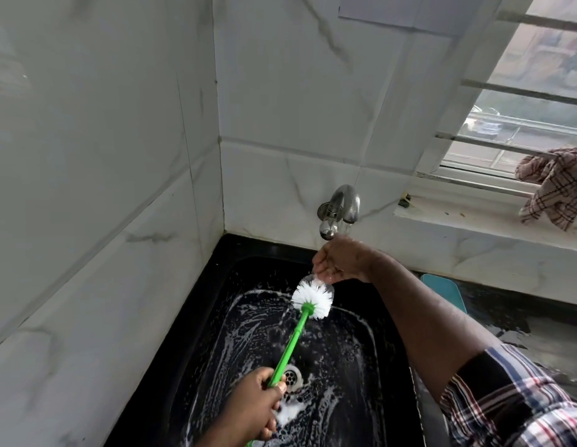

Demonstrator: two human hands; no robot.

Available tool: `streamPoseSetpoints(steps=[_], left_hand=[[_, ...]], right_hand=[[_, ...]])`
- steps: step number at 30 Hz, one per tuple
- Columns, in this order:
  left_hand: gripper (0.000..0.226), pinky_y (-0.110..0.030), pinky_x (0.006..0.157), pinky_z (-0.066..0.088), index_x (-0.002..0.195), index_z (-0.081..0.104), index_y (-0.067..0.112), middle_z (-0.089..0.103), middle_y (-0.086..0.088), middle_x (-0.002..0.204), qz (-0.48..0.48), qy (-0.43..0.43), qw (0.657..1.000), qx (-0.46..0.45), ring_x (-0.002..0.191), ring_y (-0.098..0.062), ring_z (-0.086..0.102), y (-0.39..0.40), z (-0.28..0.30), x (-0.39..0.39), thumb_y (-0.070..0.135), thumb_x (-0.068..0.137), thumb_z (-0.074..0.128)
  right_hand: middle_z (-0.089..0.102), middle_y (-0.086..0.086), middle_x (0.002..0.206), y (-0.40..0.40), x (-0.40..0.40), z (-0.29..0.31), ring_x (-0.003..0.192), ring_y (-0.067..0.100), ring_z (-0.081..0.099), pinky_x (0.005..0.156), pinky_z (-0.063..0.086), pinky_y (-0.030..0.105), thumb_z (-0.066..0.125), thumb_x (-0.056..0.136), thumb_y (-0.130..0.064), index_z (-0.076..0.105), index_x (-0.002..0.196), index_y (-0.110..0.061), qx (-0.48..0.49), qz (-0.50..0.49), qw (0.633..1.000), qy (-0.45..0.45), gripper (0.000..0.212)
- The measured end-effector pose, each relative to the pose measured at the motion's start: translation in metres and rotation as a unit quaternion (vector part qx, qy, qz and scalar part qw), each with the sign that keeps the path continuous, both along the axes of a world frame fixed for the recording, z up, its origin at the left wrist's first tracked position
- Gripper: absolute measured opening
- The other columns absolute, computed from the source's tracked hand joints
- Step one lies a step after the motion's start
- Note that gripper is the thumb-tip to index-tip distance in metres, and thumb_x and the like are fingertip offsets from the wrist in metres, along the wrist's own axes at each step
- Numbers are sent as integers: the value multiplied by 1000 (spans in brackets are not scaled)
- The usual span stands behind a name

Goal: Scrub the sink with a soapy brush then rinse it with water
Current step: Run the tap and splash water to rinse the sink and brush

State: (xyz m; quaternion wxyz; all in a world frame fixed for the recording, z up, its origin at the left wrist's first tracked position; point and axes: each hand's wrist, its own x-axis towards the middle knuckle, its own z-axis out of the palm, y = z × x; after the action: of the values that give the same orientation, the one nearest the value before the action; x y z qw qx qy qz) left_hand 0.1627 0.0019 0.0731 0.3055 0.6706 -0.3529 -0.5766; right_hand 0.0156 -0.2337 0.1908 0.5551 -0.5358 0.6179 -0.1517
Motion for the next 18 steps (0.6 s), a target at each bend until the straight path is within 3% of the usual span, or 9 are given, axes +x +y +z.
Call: streamPoseSetpoints(steps=[3,6,8,11,15,18], left_hand=[[18,-24,53,50,113,63,26,67,3,91,-8,-85,996,-39,58,-5,56,1,-6,2,25,96,62],[30,-22,68,48,127,59,28,62,13,104,-16,-164,984,-65,78,2,55,1,-4,4,37,98,56],[35,-24,76,47,134,56,26,61,12,106,-16,-186,979,-80,79,3,53,-1,-5,6,34,100,52],[39,-21,76,45,138,53,27,63,8,121,-17,-216,971,-97,85,0,53,-1,-3,8,29,99,54],[37,-16,74,45,132,57,29,62,13,114,-22,-250,962,-110,94,-3,60,-2,-8,11,22,96,59],[39,-25,82,54,130,58,30,60,14,112,-19,-270,955,-123,92,-4,62,-2,-12,14,19,93,60]], right_hand=[[60,8,56,1,-4,4,46,14,57,46,47,17,32,98,-8,55,76,-4,33,-21,999,-20,32],[68,17,82,4,-3,8,73,26,67,59,55,28,37,96,-9,64,93,0,9,-3,1000,-2,29],[63,16,78,4,-3,9,65,24,61,57,52,28,36,94,-5,61,87,-3,-5,-34,999,-19,27],[65,18,84,3,-6,8,69,25,63,67,56,32,36,94,-6,63,88,-4,-5,-16,1000,-13,27],[61,16,78,10,-7,10,62,23,58,51,51,24,33,95,-1,59,84,-5,-19,-31,999,-18,29],[65,20,90,13,-6,10,84,33,68,69,57,31,35,94,-4,63,100,2,-16,-9,1000,-18,30]])
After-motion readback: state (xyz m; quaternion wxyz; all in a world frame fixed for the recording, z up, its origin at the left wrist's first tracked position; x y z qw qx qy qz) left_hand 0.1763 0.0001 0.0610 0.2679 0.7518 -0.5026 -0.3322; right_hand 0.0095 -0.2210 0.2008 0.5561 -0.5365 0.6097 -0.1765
